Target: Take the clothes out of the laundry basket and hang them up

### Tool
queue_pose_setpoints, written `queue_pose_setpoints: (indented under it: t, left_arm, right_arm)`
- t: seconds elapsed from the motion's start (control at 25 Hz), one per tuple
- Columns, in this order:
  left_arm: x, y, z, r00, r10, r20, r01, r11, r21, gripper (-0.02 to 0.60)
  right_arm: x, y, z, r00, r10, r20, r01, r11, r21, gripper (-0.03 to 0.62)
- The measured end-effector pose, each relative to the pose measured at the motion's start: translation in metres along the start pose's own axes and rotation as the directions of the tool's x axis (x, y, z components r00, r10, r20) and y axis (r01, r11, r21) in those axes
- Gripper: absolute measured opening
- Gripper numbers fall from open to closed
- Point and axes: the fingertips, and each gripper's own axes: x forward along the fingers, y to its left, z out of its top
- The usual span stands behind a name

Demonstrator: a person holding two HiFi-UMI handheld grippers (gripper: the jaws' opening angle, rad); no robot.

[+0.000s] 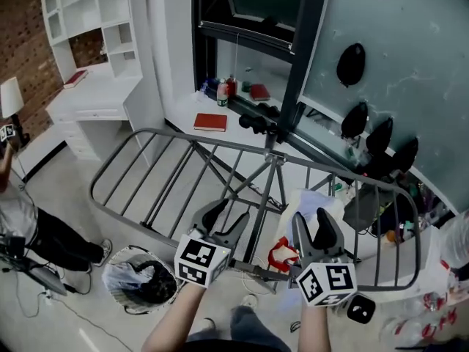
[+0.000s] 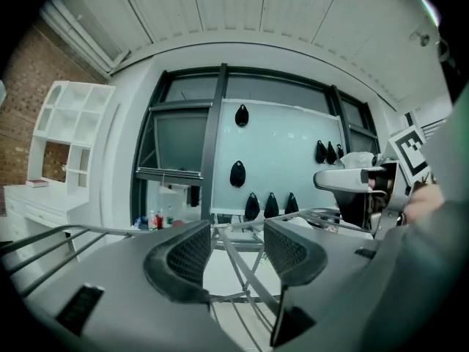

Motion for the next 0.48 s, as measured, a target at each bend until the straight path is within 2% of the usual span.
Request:
queue_pose_setpoints:
  t: [0.2,0.48]
  left_arm:
    - [-0.064,0.033,-0.001,0.998,0.057,0.014,-0.057,0.998,-0.006,0.235]
    - [-0.153,0.087,-0.021,0.986,0.167,-0.002,-0.167,0.985,-0.031,0.229]
  right_arm:
    - [-0.003,0.065,-0.006,0.998,0.059,-0.008,-0.058,0.998,0.005,0.229]
    - [0.009,0.172,-0.023,0.979,0.201,-0.033,-0.200,0.980,0.014,0.229]
